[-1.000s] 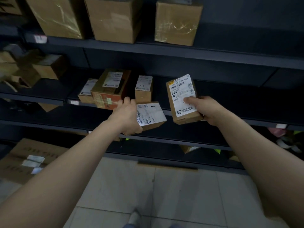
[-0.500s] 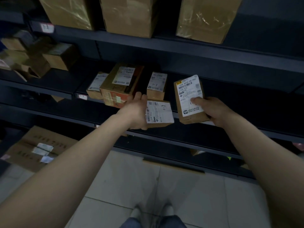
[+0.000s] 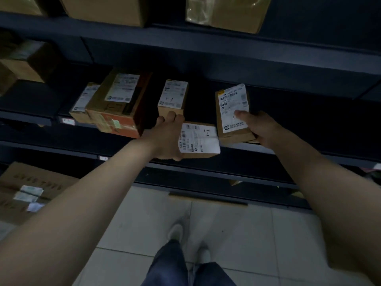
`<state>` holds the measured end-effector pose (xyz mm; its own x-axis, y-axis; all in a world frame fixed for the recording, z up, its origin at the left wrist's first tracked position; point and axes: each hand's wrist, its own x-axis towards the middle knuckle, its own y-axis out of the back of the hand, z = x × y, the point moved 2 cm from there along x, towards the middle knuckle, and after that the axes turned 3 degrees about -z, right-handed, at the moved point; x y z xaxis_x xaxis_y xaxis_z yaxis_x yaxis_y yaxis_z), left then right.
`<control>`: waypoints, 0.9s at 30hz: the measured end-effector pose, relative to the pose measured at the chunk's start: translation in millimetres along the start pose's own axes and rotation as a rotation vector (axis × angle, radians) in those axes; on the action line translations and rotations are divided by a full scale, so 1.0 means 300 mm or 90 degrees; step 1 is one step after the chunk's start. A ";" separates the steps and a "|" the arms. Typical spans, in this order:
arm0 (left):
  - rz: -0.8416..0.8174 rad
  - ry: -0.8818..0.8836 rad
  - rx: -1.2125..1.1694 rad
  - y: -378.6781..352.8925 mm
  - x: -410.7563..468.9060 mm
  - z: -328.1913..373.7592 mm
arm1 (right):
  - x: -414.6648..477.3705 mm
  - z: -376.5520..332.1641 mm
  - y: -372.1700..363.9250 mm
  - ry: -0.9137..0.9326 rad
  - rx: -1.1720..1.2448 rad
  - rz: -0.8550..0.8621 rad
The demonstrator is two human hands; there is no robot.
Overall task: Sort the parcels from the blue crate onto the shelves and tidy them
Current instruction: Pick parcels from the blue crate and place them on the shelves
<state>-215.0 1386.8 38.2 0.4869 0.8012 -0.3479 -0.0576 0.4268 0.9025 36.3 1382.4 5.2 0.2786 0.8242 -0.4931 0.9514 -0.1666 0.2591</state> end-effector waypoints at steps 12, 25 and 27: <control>-0.081 -0.100 0.031 -0.031 0.195 -0.040 | 0.204 0.091 0.019 -0.044 0.050 0.062; -0.079 -0.127 0.012 -0.057 0.301 -0.077 | 0.393 0.128 0.000 -0.069 0.133 0.143; -0.072 -0.132 0.009 -0.052 0.316 -0.080 | 0.414 0.119 0.007 -0.066 0.139 0.145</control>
<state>-188.9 1466.3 -15.0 0.6586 0.6444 -0.3886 0.0190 0.5020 0.8646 77.4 1465.0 -85.1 0.4884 0.6945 -0.5284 0.8658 -0.4612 0.1941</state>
